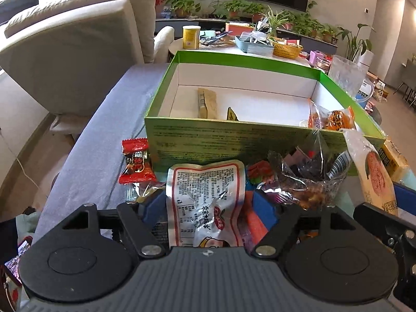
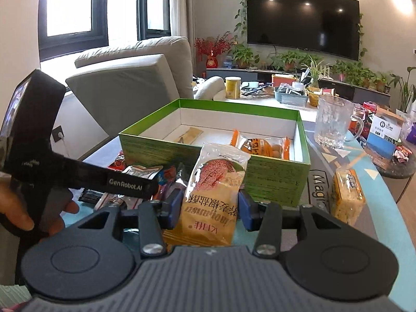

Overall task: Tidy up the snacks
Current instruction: 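Carry the white printed packet with left tool while right carries biscuit bag over box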

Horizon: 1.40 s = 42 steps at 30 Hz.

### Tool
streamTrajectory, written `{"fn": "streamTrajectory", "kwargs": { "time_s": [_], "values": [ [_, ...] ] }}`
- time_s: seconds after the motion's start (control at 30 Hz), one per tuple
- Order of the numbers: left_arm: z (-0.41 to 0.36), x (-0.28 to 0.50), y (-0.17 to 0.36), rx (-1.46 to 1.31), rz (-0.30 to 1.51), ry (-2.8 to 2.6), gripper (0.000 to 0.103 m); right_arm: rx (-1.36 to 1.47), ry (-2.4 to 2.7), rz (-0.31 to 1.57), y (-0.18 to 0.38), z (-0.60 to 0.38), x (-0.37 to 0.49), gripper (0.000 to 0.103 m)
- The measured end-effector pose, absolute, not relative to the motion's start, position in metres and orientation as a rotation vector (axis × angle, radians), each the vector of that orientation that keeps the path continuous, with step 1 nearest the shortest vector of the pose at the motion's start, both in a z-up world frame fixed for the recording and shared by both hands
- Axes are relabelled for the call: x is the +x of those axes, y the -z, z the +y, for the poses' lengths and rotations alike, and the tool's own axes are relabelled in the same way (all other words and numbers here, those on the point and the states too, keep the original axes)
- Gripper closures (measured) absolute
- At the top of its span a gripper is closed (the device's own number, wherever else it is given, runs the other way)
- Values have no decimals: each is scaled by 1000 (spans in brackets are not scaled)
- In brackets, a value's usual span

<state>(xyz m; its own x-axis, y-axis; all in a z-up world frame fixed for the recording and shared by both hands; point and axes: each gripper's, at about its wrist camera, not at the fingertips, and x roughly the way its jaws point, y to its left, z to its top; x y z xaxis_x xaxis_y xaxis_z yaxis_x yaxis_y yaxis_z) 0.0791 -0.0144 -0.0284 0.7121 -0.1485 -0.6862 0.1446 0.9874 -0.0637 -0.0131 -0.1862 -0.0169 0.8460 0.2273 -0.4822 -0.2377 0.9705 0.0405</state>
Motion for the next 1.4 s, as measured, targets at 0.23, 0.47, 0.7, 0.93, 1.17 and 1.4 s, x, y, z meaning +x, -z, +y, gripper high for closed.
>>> {"fn": "streamTrajectory", "kwargs": {
  "time_s": [0.23,0.47,0.7,0.93,1.17,1.4],
  "values": [
    [-7,75,28,-15,712,211,41,-6,-232,493,15,-192,-12,56],
    [7,60,3,-66,651,248,41,-15,-219,439,2,-195,-8,56],
    [8,54,-33,-72,551,286,40,-20,-192,369,-16,-197,7,56],
    [-2,81,-57,-84,440,302,40,-28,-180,308,-32,-196,17,56],
    [-10,110,-54,-142,424,319,40,-13,-167,306,-32,-198,33,56],
    [-9,144,-44,-150,443,316,40,11,-148,346,-22,-200,64,56]
  ]
}}
